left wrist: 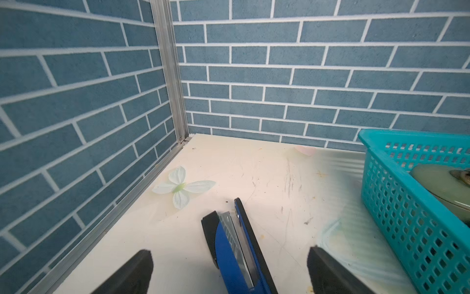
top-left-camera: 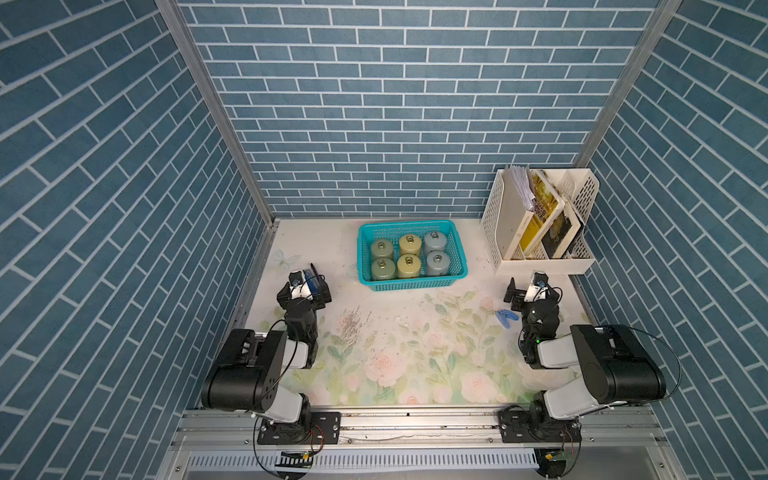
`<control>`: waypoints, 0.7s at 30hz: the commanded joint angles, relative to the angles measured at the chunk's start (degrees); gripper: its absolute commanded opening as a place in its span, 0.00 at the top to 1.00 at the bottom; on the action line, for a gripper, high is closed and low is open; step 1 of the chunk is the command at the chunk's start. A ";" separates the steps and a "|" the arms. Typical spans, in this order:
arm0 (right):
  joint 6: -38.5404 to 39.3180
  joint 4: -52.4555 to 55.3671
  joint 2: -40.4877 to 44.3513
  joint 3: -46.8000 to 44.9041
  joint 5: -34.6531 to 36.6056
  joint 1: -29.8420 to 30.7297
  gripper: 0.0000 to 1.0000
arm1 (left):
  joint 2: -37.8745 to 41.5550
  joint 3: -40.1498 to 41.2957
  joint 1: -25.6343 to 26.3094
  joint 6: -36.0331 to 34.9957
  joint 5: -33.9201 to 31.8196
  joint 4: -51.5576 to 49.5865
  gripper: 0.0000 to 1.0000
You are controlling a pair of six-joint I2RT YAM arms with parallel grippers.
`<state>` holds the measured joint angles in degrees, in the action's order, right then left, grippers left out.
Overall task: Take the tea canister out of the basket
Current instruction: Pick up the tea canister from the basket.
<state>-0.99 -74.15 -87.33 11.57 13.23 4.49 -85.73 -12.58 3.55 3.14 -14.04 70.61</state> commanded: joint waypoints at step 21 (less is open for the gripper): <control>3.84 28.37 8.12 13.85 -1.07 0.71 0.00 | 6.98 -12.19 -0.22 -0.39 -0.32 -23.61 0.00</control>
<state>-0.16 -61.56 -83.15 16.73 13.21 4.64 -82.85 -16.99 3.55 3.11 -14.13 60.16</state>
